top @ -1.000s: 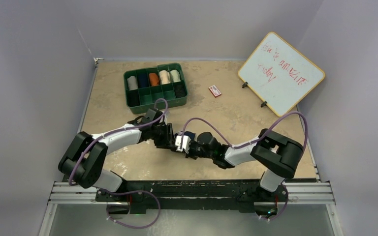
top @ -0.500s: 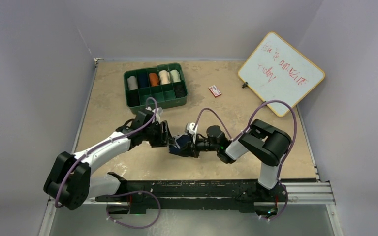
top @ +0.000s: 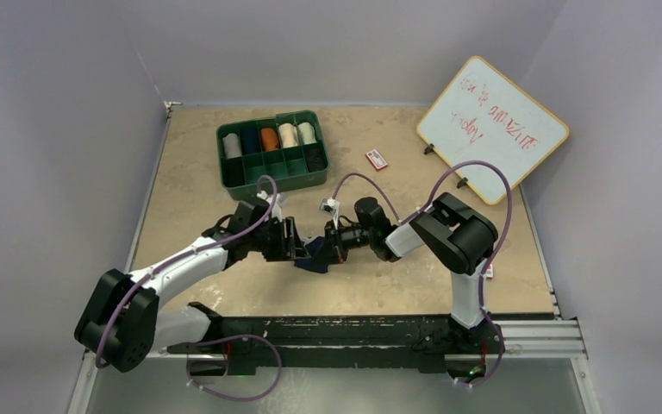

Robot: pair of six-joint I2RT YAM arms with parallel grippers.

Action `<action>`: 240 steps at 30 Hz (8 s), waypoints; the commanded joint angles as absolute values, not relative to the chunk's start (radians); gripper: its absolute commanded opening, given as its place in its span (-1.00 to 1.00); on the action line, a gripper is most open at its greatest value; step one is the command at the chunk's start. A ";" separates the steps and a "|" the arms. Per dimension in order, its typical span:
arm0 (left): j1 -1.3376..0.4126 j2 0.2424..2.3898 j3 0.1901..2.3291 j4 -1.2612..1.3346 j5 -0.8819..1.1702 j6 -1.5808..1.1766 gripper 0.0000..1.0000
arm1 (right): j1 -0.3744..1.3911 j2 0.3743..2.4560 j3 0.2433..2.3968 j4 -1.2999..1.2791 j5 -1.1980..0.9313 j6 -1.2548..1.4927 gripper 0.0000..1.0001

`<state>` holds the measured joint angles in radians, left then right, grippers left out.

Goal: Roll the underwear
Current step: Roll the underwear to the center of the board.

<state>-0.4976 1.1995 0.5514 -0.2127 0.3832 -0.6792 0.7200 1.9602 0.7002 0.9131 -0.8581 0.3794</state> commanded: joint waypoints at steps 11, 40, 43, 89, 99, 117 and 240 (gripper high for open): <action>-0.491 1.289 0.566 -0.126 0.365 -0.621 -0.02 | 0.644 2.072 0.760 0.719 -0.998 0.518 -0.97; -0.496 1.491 0.615 -0.180 0.344 -0.620 -0.88 | 0.632 1.844 0.762 0.484 -0.768 0.329 -0.03; -0.498 1.495 0.634 -0.198 0.344 -0.613 -0.88 | 0.632 1.744 0.699 0.568 -0.714 0.269 0.02; -0.499 1.357 0.673 -0.300 0.224 -0.704 -0.39 | 0.981 1.728 0.623 0.639 -0.472 -0.104 -0.98; -0.489 1.173 0.617 -0.311 0.172 -0.758 -0.16 | 0.824 1.815 0.678 0.629 -0.721 0.198 -0.90; -0.489 1.181 0.476 -0.137 0.313 -0.743 -0.03 | 0.712 2.005 0.828 0.485 -0.942 0.373 -0.76; -0.560 1.403 0.351 0.242 0.124 -1.067 -0.33 | 0.660 2.117 0.633 1.090 -0.986 0.645 -0.67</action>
<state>-0.5426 1.3361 0.3603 0.2371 0.2455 -1.0679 0.6483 2.0750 0.6529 1.1950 -0.9394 0.6239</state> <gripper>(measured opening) 0.429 0.167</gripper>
